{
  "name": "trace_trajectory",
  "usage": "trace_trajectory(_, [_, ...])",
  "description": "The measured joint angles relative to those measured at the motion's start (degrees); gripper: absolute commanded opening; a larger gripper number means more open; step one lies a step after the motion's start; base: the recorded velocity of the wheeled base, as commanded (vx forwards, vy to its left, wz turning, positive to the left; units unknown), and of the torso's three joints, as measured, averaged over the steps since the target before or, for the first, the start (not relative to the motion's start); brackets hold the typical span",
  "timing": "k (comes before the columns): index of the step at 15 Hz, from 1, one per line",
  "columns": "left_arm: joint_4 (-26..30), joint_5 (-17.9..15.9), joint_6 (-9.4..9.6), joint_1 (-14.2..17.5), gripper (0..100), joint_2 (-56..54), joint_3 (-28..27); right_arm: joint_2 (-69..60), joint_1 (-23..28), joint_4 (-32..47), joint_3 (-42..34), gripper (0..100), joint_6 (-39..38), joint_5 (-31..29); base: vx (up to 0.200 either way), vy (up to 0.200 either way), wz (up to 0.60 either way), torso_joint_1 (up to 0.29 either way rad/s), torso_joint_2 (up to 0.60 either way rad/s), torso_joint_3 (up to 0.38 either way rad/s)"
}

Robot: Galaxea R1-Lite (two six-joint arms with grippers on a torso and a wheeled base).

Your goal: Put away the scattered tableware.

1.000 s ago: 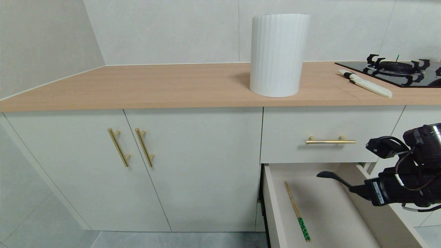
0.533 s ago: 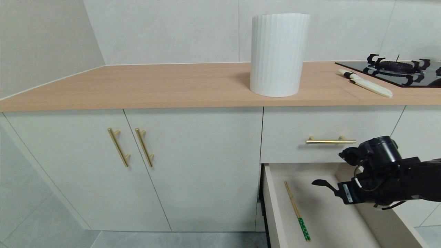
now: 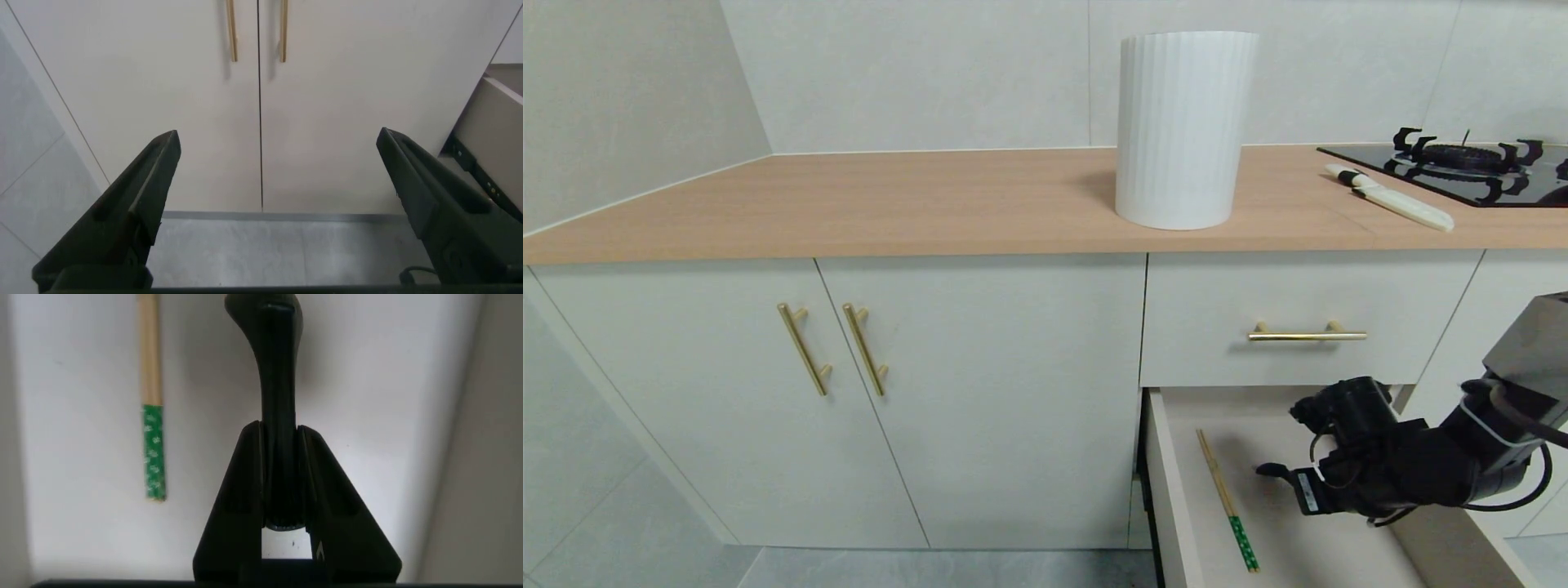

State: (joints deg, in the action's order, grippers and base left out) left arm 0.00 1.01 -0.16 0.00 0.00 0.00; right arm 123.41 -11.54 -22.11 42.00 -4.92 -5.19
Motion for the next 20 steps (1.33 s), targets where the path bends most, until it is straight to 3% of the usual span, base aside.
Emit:
trace_trajectory(15, [0.0,0.0,0.0,0.0,100,0.0,0.0,7.8,-1.3,-1.8,0.4,0,0.2,-1.9,0.0,0.0,0.0,0.0,0.0,0.0])
trace_trajectory(16, [0.0,0.0,0.0,0.0,100,0.0,0.0,7.9,-1.3,-1.8,0.4,100,0.2,-1.9,0.0,0.0,0.0,0.0,0.0,0.0])
trace_trajectory(20, [0.0,0.0,0.0,0.0,100,0.0,0.0,8.0,-1.2,-1.9,0.6,100,0.1,-1.8,0.0,0.0,0.0,0.0,0.0,0.0])
